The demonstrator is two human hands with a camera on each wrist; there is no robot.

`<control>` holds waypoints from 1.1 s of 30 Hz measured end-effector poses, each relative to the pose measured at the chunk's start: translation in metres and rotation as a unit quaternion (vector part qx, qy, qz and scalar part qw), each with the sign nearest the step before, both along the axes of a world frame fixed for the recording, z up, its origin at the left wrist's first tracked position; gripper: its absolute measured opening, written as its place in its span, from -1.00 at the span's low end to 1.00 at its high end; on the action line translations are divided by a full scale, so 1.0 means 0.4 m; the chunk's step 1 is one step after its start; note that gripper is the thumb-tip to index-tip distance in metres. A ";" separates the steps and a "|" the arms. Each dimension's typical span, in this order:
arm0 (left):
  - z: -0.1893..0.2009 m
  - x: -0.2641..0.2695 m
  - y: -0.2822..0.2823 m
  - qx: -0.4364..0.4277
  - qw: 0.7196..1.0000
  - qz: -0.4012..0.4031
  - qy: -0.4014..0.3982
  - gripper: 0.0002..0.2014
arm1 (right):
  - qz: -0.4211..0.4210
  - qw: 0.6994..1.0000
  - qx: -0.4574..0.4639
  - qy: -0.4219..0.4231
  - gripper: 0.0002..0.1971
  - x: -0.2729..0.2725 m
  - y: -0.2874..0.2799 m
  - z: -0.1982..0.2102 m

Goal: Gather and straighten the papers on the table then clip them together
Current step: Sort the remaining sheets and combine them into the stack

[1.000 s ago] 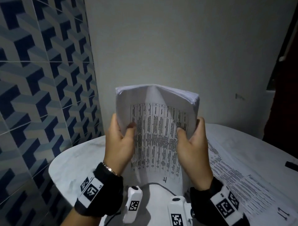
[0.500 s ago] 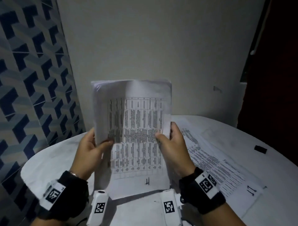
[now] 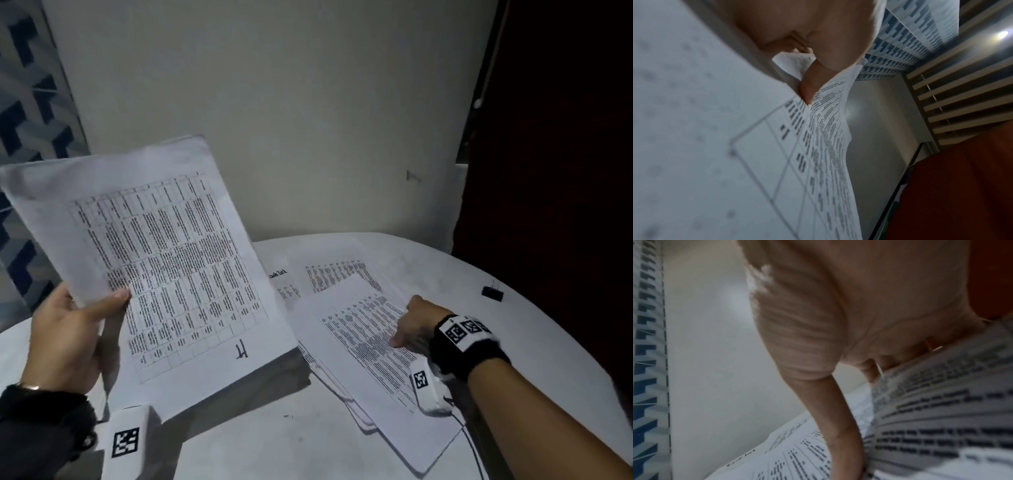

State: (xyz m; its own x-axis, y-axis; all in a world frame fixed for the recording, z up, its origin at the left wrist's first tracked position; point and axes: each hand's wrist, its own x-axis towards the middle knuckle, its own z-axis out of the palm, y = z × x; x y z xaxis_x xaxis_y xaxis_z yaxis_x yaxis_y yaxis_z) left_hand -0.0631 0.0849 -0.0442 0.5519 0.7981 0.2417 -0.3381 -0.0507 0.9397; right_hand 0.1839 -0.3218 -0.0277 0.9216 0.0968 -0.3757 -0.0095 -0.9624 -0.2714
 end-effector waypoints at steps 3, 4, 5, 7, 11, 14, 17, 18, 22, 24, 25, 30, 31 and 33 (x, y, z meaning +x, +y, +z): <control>-0.008 -0.007 0.014 0.015 1.000 -0.001 -0.022 -0.63 | -0.008 1.000 0.004 0.009 -0.41 0.011 0.014 0.006; -0.008 -0.009 0.012 0.011 1.000 -0.002 -0.028 -0.60 | -0.001 1.000 -0.002 0.004 -0.45 0.014 0.017 0.007; -0.007 -0.013 0.010 0.010 1.000 0.001 -0.030 -0.59 | 0.002 1.000 -0.006 -0.009 -0.43 0.017 0.021 0.004; -0.005 -0.018 0.003 0.012 0.999 0.003 -0.033 -0.59 | -0.005 0.999 -0.025 -0.024 -0.31 0.020 0.025 0.002; 0.001 -0.020 -0.007 0.020 0.999 0.006 -0.038 -0.62 | -0.012 1.000 0.002 0.002 -0.45 0.028 0.025 0.009; 0.005 -0.021 -0.009 0.021 0.999 0.002 -0.032 -0.62 | -0.034 0.997 0.063 0.027 -0.39 0.034 0.016 0.004; 0.008 -0.022 -0.008 0.022 0.999 -0.003 -0.037 -0.62 | -0.054 0.993 0.106 0.010 -0.19 0.040 0.009 -0.014; 0.010 -0.025 -0.009 0.022 0.999 -0.002 -0.041 -0.64 | -0.056 0.992 0.116 -0.002 -0.15 0.043 0.010 -0.018; 0.009 -0.025 -0.004 0.019 0.999 -0.001 -0.043 -0.61 | -0.048 0.983 0.171 -0.046 -0.08 0.068 -0.002 -0.026; 0.011 -0.028 0.006 0.018 0.999 0.009 -0.046 -0.59 | -0.047 0.978 0.196 -0.050 -0.10 0.076 -0.014 -0.015; 0.014 -0.032 0.006 0.018 0.998 0.005 -0.052 -0.59 | -0.045 0.977 0.199 -0.055 -0.25 0.081 -0.021 -0.006; -0.017 -0.036 0.075 -0.037 0.995 -0.011 -0.090 -0.60 | -0.047 0.987 0.151 -0.038 -0.47 0.112 -0.087 0.032; -0.037 -0.034 0.114 -0.073 0.992 -0.021 -0.099 -0.56 | -0.047 0.989 0.134 -0.033 -0.43 0.115 -0.096 0.035; -0.098 -0.031 0.201 -0.128 0.989 -0.024 -0.074 -0.31 | -0.048 0.995 0.085 -0.020 -0.22 0.119 -0.104 0.035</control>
